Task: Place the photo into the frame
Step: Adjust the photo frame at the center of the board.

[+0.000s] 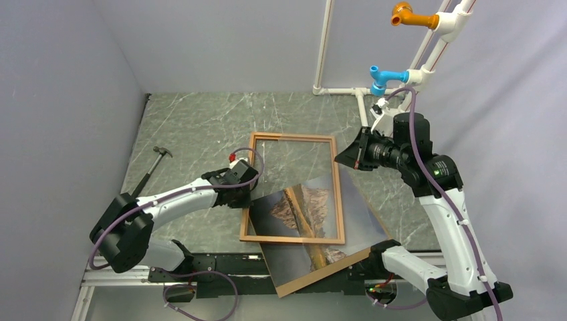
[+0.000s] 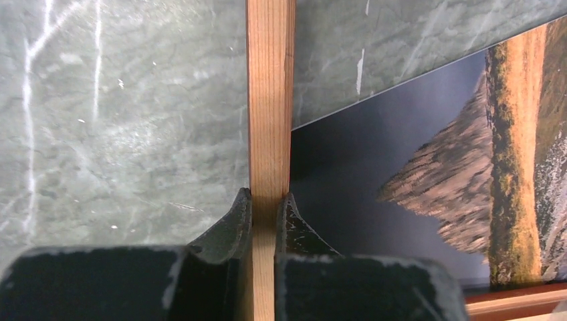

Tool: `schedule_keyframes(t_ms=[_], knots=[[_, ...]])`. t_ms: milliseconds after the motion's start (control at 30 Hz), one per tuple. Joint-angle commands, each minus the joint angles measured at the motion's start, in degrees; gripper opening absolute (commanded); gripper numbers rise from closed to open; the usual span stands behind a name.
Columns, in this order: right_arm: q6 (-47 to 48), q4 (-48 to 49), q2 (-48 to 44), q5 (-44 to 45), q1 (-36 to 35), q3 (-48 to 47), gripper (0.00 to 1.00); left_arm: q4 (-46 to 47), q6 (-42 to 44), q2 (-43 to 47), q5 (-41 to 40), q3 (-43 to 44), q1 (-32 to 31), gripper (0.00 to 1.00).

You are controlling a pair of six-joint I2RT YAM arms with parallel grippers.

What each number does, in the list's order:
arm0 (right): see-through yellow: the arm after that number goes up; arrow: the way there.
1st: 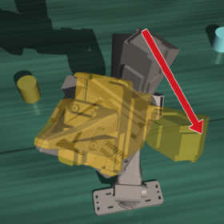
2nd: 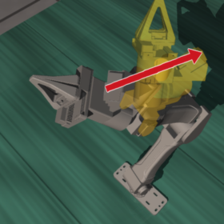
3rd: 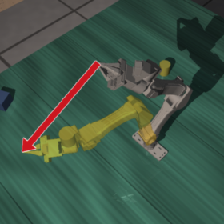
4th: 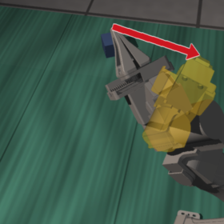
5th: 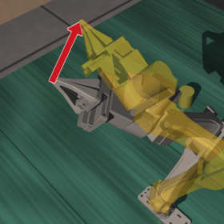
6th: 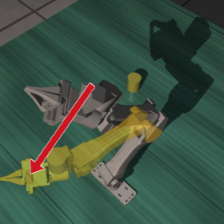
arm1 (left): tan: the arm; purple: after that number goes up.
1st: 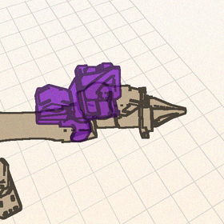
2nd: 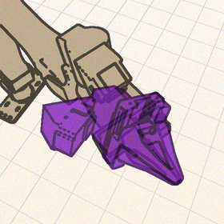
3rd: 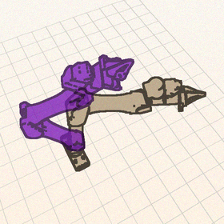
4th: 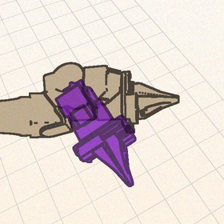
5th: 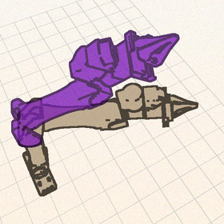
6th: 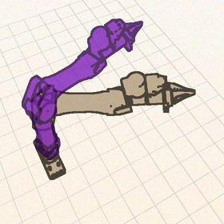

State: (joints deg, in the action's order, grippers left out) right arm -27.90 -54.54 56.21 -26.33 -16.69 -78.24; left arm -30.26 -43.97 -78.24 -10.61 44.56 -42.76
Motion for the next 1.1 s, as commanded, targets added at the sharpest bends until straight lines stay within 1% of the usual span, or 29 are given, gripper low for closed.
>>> schedule_keyframes(t_ms=[0, 100, 233, 300, 333, 400, 500, 567, 700, 833, 967, 1033, 1067], knots=[[-1.71, 5.65, -1.52, -2.00, 0.10, 1.52, 0.00, 1.05, -4.54, -0.15, -0.25, 1.01, -1.65, 0.15], [-1.90, 6.23, -1.63, -1.95, 0.19, 2.70, 0.00, 2.54, -5.71, 0.45, 0.81, -0.05, -2.33, 0.32], [-2.27, 6.97, -1.75, -1.95, 0.20, 3.72, 0.00, 2.75, -7.52, 2.19, 0.74, -1.01, -2.91, 0.64], [-2.65, 7.48, -1.80, -2.34, 0.19, 4.20, 0.00, 2.06, -7.93, 3.50, 0.29, -1.07, -2.86, 0.77], [-2.79, 7.70, -1.77, -2.51, 0.21, 4.35, 0.00, 1.61, -7.68, 4.15, 0.13, -0.87, -2.90, 0.81], [-3.30, 8.29, -1.76, -3.08, 0.17, 4.80, 0.00, 1.17, -6.64, 5.73, -0.24, 0.09, -2.84, 0.85], [-4.50, 9.57, -1.70, -4.50, 0.24, 5.50, 0.00, -0.39, -4.09, 7.28, -0.18, 4.02, -2.51, 0.89], [-5.58, 10.22, -1.47, -5.75, 0.18, 5.69, 0.00, -3.14, -2.38, 6.91, 0.77, 8.42, -1.69, 0.90], [-6.76, 11.94, -0.79, -7.87, 0.17, 6.10, 0.00, -10.00, -0.96, 6.45, -0.18, 18.23, -0.59, 0.90], [-6.77, 12.64, 0.79, -9.34, 0.17, 6.02, 0.00, -10.84, -0.60, 7.79, 2.60, 23.76, 3.48, 0.93], [-7.31, 15.42, 1.80, -9.79, 0.17, 8.17, 0.00, -8.52, -0.98, 9.22, 5.77, 23.40, 6.51, 0.95], [-7.74, 17.29, 2.51, -10.45, 0.18, 9.56, 0.00, -6.47, -0.59, 9.85, 7.05, 20.64, 7.00, 0.99], [-8.11, 18.68, 2.87, -10.98, 0.17, 10.45, 0.00, -5.02, -0.37, 10.19, 8.15, 18.76, 7.14, 0.99]])
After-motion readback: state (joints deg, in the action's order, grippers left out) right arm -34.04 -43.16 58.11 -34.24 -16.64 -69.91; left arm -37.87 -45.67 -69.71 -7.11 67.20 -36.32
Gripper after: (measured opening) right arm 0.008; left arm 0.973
